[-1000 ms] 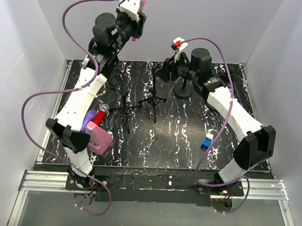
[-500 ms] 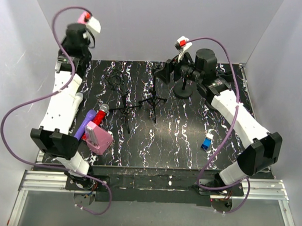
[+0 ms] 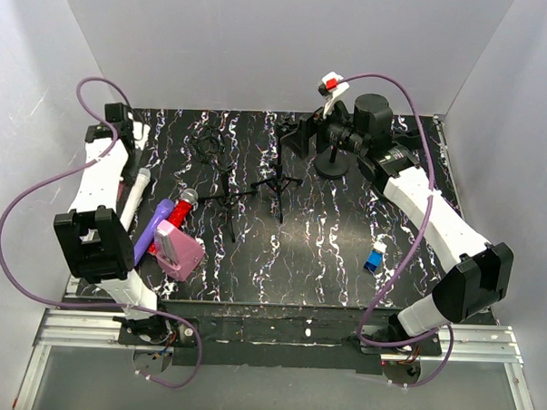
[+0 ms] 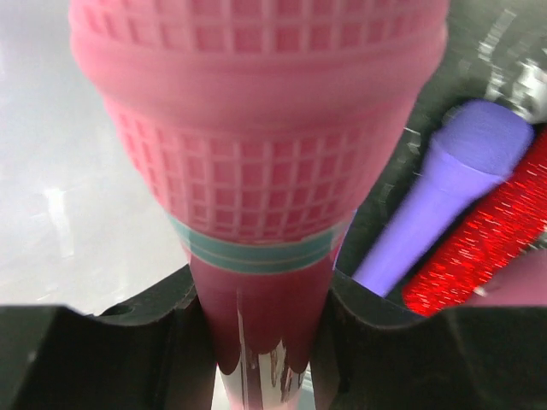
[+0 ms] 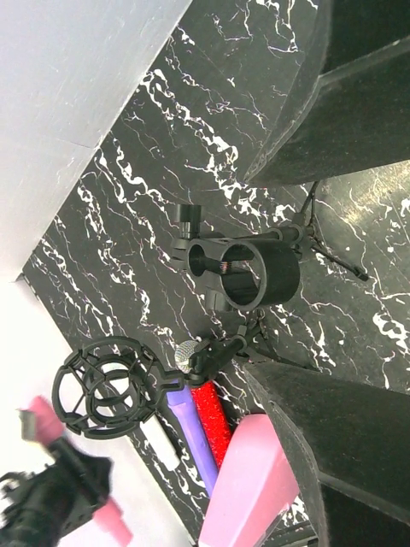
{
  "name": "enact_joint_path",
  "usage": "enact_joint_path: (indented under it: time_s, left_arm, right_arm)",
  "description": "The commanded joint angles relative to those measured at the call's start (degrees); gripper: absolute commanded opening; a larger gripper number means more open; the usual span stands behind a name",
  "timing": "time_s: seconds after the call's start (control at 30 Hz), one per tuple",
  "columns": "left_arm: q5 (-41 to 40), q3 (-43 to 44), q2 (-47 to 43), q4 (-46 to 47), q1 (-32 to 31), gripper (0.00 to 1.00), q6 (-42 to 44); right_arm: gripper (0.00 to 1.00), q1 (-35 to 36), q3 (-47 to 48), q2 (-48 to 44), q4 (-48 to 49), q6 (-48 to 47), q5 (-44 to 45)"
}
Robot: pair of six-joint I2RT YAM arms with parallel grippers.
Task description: Remove the microphone from the stand
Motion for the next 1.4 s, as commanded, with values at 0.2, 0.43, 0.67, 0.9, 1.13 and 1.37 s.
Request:
enact_joint_path:
  time_s: [0.2, 0.43, 0.67, 0.9, 1.13, 1.37]
  left_arm:
    - [11.11, -14.70, -3.30, 3.05, 0.85, 0.00, -4.72]
    - [9.45, -19.37, -1.02, 8.93, 0.94, 0.00, -5.78]
    - [3.39, -19.81, 3.46, 14.03, 0.94, 0.00, -3.94]
    - [6.02, -19.55, 6.45, 14.48, 0.94, 0.26, -3.84]
    - [5.75, -18.93, 6.63, 13.69, 0.94, 0.51, -4.11]
    - [11.20, -16.21, 4.44, 10.01, 0.94, 0.52, -6.13]
  right_arm:
    - [0.89, 0.08, -1.21, -4.30, 1.83, -0.85, 0.97]
    - [0.89, -0.01, -0.86, -4.48, 0.51, -1.20, 0.71]
    - [0.89, 0.08, -1.47, -4.91, -0.54, -0.93, -0.26]
    - [0.89, 0.08, -1.65, -5.35, -1.68, -1.72, -0.61]
    - [0.89, -0.01, -2.35, -5.71, -1.95, -1.81, -1.75]
    - [0.89, -1.50, -5.25, -7.72, -2.47, 1.87, -1.83]
